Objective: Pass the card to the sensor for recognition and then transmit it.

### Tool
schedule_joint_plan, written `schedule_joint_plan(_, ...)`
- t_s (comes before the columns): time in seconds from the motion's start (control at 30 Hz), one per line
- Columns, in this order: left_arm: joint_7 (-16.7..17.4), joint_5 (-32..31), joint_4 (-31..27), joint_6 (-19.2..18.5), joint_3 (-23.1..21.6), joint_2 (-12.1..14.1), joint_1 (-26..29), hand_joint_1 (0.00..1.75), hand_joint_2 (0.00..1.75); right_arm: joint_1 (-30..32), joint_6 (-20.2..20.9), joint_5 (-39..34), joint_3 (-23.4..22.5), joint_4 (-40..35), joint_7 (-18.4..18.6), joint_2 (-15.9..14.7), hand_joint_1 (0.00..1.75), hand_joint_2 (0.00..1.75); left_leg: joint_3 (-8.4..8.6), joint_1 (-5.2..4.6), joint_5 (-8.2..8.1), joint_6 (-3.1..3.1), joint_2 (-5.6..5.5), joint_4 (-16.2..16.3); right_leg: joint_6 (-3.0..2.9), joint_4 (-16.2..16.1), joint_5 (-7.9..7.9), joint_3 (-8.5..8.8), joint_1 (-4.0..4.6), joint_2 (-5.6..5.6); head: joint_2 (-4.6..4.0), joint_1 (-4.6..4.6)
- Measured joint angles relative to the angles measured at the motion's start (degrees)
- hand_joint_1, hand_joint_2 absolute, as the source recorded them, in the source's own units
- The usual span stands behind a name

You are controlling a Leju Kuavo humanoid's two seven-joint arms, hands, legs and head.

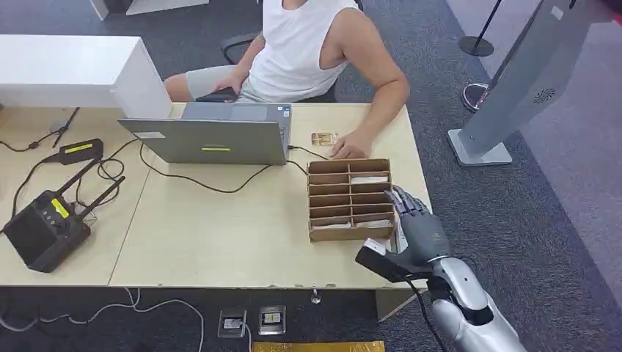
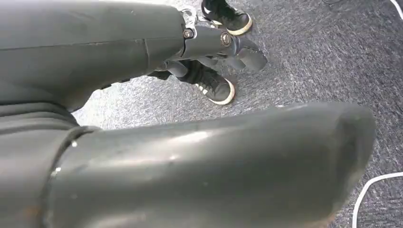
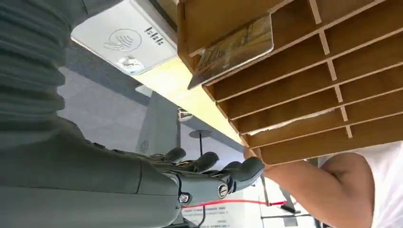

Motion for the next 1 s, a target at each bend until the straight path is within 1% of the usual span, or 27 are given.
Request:
schedule_joint_plan(0.27,0.2,-0.4,0.0,-0.2,0.0,-0.3,-0.4,0.0,0.0,-0.1,2.2,-0.6,0.3,1.2,-1.0,0.5,0.0,1.75,0.0,0.0,0.0,0.0,0.0,0.0,0.0,0.0,0.0,0.01,0.0,0.0,0.0,-0.02)
schedule_joint_plan(0.5,0.4,-0.5,0.0,-0.2,0.0,-0.5,-0.5,0.0,0.0,-0.3,3.2,-0.7,0.8,2.0,-1.3,1.2,0.02,1.75,-0.01,0.0,0.0,0.0,0.0,0.0,0.0,0.0,0.0,0.01,0.0,-0.01,0.0,0.0)
schedule_joint_plan(0.53,0.4,-0.5,0.0,-0.2,0.0,-0.5,-0.5,0.0,0.0,-0.4,3.2,-0.7,0.9,2.1,-1.4,1.2,1.55,1.75,-0.01,0.0,0.0,0.0,0.0,0.0,0.0,0.0,0.0,0.01,0.0,-0.01,0.0,0.0)
schedule_joint_plan(0.57,0.4,-0.5,0.0,-0.2,0.0,-0.5,-0.5,0.0,0.0,-0.4,3.3,-0.7,1.0,2.2,-1.4,1.3,1.73,1.75,-0.01,0.0,0.0,0.0,0.0,0.0,0.0,0.0,0.0,0.01,0.0,-0.01,0.0,0.0)
schedule_joint_plan(0.8,0.4,-0.6,0.0,-0.2,0.0,-0.5,-0.5,0.0,0.0,-0.7,4.1,-2.0,1.2,2.7,-1.4,1.5,1.75,1.75,-0.01,0.0,0.0,0.0,0.0,0.0,0.0,0.0,0.0,0.01,0.0,-0.01,0.0,0.0)
schedule_joint_plan(1.0,0.4,-0.5,0.0,-0.1,0.0,-0.5,-0.5,0.0,0.0,-1.0,3.7,-2.6,1.2,3.1,-1.2,1.5,1.75,1.75,-0.01,0.0,0.0,0.0,0.0,0.0,0.0,0.0,0.0,0.01,0.0,-0.01,0.0,0.0)
